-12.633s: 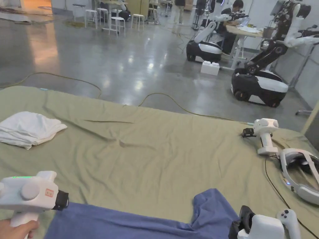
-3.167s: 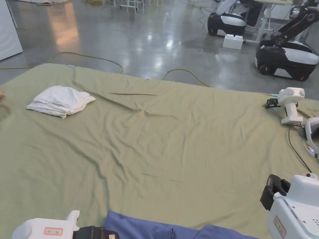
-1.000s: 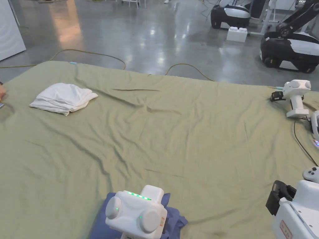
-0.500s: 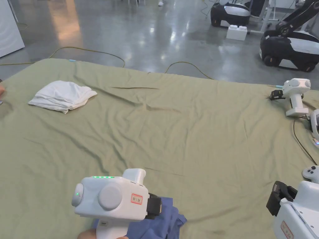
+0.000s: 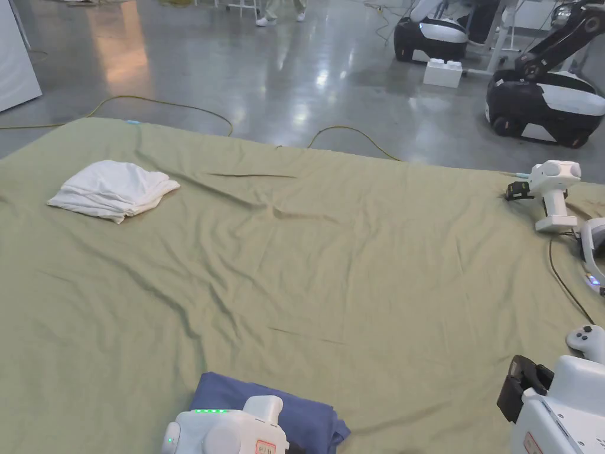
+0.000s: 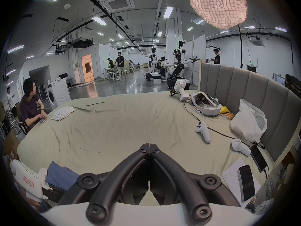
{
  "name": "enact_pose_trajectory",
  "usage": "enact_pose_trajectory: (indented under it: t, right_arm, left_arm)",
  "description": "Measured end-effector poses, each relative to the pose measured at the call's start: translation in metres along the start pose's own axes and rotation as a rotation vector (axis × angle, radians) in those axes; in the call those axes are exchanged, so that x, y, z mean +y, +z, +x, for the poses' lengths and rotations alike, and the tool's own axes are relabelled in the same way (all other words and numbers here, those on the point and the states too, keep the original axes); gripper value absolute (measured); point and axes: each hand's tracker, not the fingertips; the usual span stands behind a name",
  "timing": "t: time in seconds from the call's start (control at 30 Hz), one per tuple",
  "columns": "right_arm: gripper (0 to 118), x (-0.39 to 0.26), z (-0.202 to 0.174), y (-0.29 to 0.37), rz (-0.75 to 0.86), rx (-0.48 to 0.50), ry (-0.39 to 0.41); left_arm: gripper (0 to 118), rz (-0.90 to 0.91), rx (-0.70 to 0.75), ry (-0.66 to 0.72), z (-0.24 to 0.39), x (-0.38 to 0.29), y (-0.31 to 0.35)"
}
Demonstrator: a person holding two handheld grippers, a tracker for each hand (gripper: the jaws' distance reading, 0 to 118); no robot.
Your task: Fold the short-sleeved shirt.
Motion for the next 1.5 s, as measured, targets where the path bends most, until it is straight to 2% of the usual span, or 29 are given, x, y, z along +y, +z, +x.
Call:
enact_pose_trajectory:
  t: [0.1, 0.2, 0.3, 0.53, 0.67, 0.8, 1.03, 1.13, 1.23, 1.4, 1.5]
  right_arm:
    - [0, 0.002, -0.003, 0.003, 0.019, 0.007, 0.0]
    - [0, 0.008, -0.008, 0.007, 0.063, 0.017, 0.004]
    - [0, 0.017, -0.015, 0.012, 0.129, 0.021, 0.012]
    - [0, 0.04, -0.035, 0.02, 0.285, 0.029, 0.026]
    - [0, 0.05, -0.044, 0.02, 0.324, 0.033, 0.034]
    - [0, 0.055, -0.049, 0.02, 0.359, 0.023, 0.034]
    - [0, 0.057, -0.045, 0.025, 0.385, -0.004, 0.035]
    - [0, 0.046, -0.048, 0.028, 0.33, 0.005, 0.04]
    - [0, 0.016, -0.066, 0.028, 0.197, 0.082, 0.038]
    - [0, -0.058, -0.127, 0.022, -0.043, 0.258, 0.137]
    - [0, -0.093, -0.162, 0.014, -0.124, 0.332, 0.158]
  left_arm:
    - [13, 0.014, 0.001, -0.028, 0.005, 0.0, 0.011]
    - [13, 0.117, 0.006, -0.114, 0.016, 0.005, 0.041]
    - [13, 0.316, 0.021, -0.203, 0.03, 0.018, 0.087]
    - [13, 0.842, 0.217, -0.402, 0.059, 0.035, 0.164]
    - [13, 1.093, 0.318, -0.426, 0.063, 0.037, 0.183]
    - [13, 1.236, 0.39, -0.371, 0.056, 0.041, 0.191]
    - [13, 1.249, 0.439, -0.303, 0.034, 0.042, 0.203]
    - [13, 1.212, 0.444, -0.3, 0.022, 0.036, 0.21]
    - [13, 1.159, 0.449, -0.295, 0.007, 0.028, 0.214]
    - [13, 1.036, 0.45, -0.208, -0.026, 0.011, 0.213]
    - [13, 0.956, 0.428, -0.134, -0.049, -0.001, 0.208]
